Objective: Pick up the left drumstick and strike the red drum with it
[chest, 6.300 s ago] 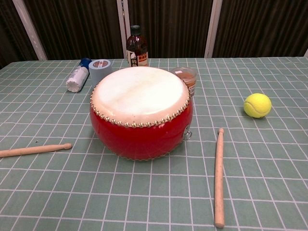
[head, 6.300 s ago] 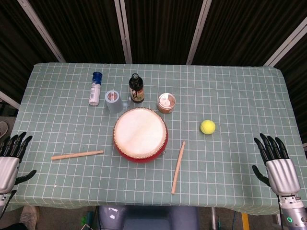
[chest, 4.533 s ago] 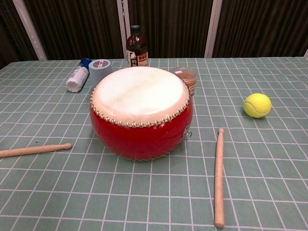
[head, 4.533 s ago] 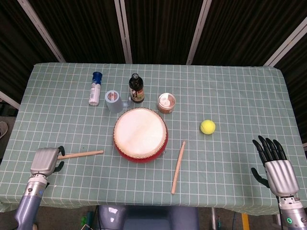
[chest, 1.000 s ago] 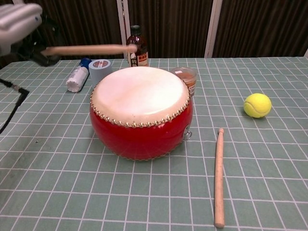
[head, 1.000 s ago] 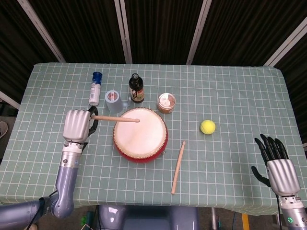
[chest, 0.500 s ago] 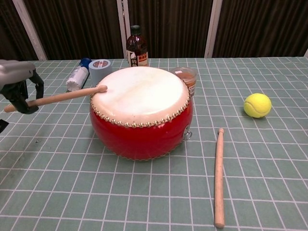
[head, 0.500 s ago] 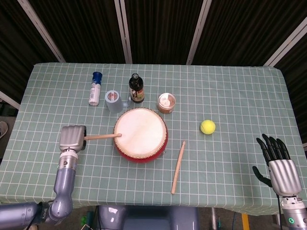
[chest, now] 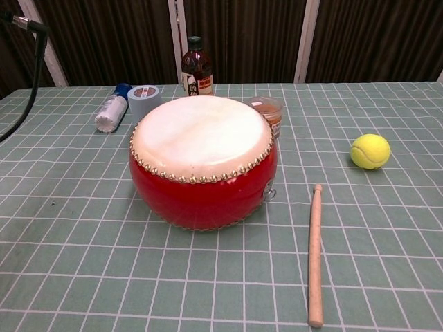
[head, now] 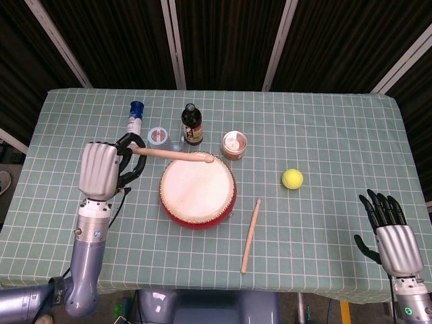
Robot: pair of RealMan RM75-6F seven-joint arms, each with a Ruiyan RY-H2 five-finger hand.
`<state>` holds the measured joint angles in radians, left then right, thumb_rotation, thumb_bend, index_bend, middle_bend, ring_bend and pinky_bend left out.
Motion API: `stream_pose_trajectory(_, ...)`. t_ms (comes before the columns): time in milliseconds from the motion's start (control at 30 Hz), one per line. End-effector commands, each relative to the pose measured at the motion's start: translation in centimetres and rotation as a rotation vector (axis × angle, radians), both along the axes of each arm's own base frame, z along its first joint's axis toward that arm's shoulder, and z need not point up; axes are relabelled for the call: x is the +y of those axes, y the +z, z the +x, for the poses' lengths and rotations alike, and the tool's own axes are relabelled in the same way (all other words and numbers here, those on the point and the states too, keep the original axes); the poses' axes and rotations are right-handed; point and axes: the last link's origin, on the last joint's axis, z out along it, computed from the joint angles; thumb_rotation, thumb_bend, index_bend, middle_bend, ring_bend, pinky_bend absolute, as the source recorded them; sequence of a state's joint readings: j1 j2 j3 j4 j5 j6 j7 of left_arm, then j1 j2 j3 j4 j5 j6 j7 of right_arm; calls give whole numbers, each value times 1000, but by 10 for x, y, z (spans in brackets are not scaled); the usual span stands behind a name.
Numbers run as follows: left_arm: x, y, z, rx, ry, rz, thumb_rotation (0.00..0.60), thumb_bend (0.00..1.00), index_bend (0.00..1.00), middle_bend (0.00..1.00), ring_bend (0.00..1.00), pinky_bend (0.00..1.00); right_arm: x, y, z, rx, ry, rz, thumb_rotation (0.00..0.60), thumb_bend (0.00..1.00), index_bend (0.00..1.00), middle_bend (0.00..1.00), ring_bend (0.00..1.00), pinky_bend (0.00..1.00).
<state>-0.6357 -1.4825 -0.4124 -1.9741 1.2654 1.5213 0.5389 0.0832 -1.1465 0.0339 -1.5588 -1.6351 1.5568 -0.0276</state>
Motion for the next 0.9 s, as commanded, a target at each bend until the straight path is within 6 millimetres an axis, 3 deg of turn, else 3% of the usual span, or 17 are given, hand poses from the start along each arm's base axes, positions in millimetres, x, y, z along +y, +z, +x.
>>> stream_pose_trajectory(33, 4, -15, -8, 128, 55, -32, 600, 533, 721, 1000, 1000, 957, 0, 1, 0, 0, -1, 0, 600, 340, 0, 0, 0, 66)
stream_pose_trajectory(300, 19, -64, -37, 393, 219, -146, 600, 531, 730, 1000, 1000, 957, -1, -2, -1, 16, -4, 17, 600, 340, 0, 0, 0, 66)
stream_pose_trajectory(400, 16, -86, -67, 739, 370, -267, 600, 529, 732, 1000, 1000, 957, 0, -1, 0, 16, -1, 17, 600, 340, 0, 0, 0, 66)
stream_pose_trajectory(467, 13, -83, -71, 978, 480, -333, 600, 527, 734, 1000, 1000, 957, 0, -1, 0, 11, -3, 17, 600, 340, 0, 0, 0, 66)
stream_pose_trajectory(533, 12, -79, -64, 1036, 516, -362, 600, 526, 734, 1000, 1000, 957, 0, 0, -1, 6, -5, 17, 600, 339, 0, 0, 0, 66)
stream_pose_trajectory(767, 10, -53, -43, 988, 528, -371, 600, 526, 734, 1000, 1000, 957, 0, 0, 0, 1, -1, 16, 600, 340, 0, 0, 0, 66)
stream_pose_trajectory(900, 11, -32, -24, 786, 451, -291, 600, 526, 733, 1000, 1000, 956, 0, -1, 0, 5, 0, 15, 600, 341, 0, 0, 0, 66)
